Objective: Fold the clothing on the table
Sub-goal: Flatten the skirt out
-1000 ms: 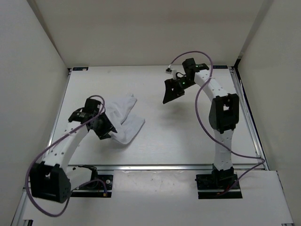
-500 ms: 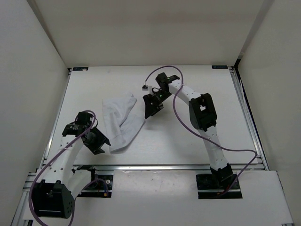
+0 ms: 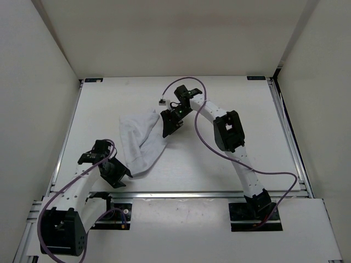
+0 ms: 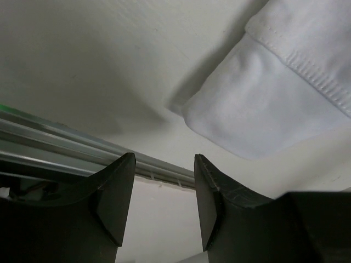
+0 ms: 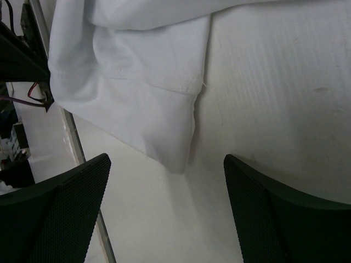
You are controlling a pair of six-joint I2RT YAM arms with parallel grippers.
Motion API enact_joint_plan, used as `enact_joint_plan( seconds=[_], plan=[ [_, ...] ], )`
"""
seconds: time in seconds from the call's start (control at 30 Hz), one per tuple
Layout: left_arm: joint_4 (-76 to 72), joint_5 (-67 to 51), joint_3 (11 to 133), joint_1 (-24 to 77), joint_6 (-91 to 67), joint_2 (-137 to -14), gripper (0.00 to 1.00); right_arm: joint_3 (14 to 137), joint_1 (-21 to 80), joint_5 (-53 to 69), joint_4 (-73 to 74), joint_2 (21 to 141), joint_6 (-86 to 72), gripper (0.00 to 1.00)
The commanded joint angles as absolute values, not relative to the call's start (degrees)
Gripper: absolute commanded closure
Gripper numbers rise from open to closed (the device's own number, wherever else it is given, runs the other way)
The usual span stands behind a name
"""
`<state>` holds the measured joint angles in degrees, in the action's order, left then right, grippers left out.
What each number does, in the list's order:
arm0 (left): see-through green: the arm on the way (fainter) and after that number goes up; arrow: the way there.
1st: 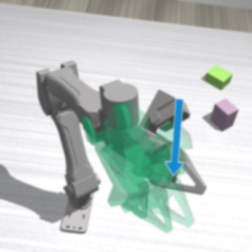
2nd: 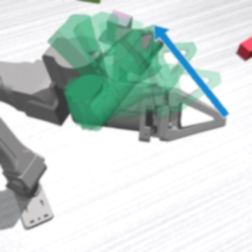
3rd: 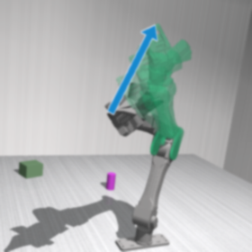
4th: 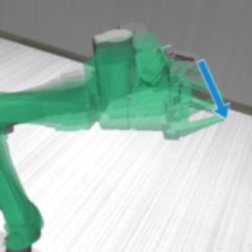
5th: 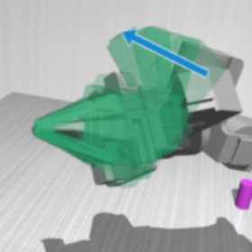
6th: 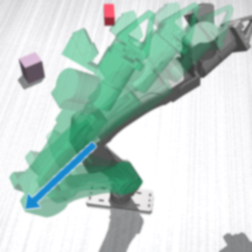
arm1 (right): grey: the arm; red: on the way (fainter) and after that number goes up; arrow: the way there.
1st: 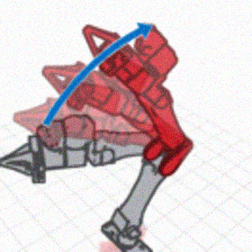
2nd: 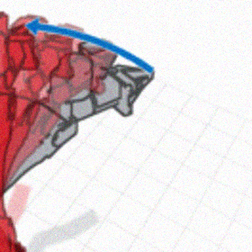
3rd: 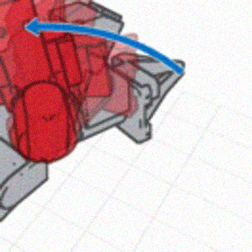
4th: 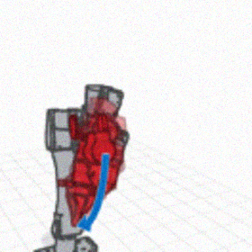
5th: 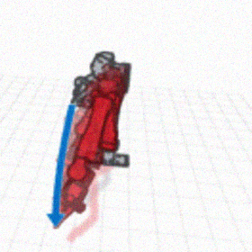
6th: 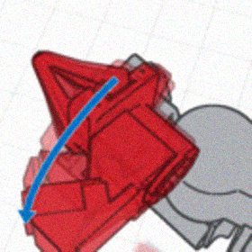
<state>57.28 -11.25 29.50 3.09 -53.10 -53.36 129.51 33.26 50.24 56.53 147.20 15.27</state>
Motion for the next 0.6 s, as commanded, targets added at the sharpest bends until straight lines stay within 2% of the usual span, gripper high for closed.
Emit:
enact_joint_plan(
  seconds=[0.0,0.1,0.23,0.37,0.47,0.53,0.57],
  plan=[
    [52.4,-12.2,27.2,4.8,-55.1,-52.3,0.42,128.2,34.4,50.3,57.7,148.6,16.2,0.12],
    [47.7,-13.6,24.8,2.5,-56.7,-50.6,0.42,128.1,34.5,51.3,59.9,148.9,17.4,0.21],
    [40.9,-14.9,23.4,0.7,-59.1,-51.2,0.42,126.3,34.4,52.5,61.6,147.8,18.5,0.23],
    [35.7,-14.7,23.1,2.0,-61.5,-51.2,0.41,126.6,34.1,51.5,60.0,148.0,18.0,0.32],
    [31.8,-15.5,20.8,1.9,-64.3,-48.9,0.40,126.4,35.0,51.3,59.3,147.8,17.0,0.44],
    [28.7,-16.6,17.5,1.8,-67.2,-46.9,0.40,126.6,35.5,51.2,59.2,148.0,17.1,0.59],
    [28.1,-16.7,15.9,2.2,-67.8,-46.3,0.40,126.9,35.7,51.0,59.0,147.9,16.8,0.70]
  ],
)
